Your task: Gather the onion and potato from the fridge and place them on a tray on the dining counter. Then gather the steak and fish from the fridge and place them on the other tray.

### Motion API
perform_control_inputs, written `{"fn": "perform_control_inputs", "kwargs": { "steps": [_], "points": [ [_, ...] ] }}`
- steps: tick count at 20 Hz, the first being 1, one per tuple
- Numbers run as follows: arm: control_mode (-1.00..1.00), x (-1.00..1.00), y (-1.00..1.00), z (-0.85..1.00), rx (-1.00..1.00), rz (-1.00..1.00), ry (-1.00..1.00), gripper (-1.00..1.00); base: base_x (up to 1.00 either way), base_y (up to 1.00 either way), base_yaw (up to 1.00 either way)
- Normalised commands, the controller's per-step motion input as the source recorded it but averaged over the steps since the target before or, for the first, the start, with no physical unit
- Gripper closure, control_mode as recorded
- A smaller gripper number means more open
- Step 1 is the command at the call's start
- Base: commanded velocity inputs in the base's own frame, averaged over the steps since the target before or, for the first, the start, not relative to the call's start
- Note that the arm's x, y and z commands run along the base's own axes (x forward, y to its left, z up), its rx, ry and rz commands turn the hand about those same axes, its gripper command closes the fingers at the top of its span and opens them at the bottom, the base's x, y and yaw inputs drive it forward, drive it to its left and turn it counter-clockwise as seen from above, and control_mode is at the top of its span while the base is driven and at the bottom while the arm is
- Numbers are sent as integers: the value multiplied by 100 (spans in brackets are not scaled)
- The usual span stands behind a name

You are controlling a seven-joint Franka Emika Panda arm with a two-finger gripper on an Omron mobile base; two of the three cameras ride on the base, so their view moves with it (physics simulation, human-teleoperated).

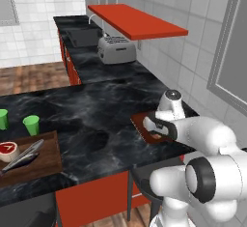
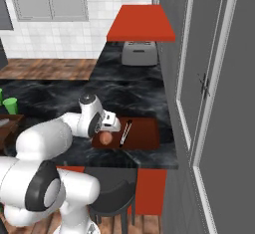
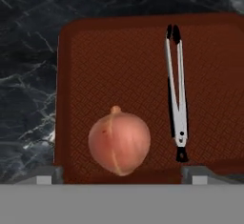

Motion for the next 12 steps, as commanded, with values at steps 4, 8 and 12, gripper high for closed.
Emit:
{"fn": "perform_control_inputs", "kwargs": {
  "steps": [4,8,12],
  "points": [
    [-100,-26,0,100,2,2,-8,-100,0,0,0],
    [-100,-53,0,99,6,4,-2,-100,0,0,0],
    [-100,-75,0,99,6,4,-1,-100,0,0,0]
  ]
}}
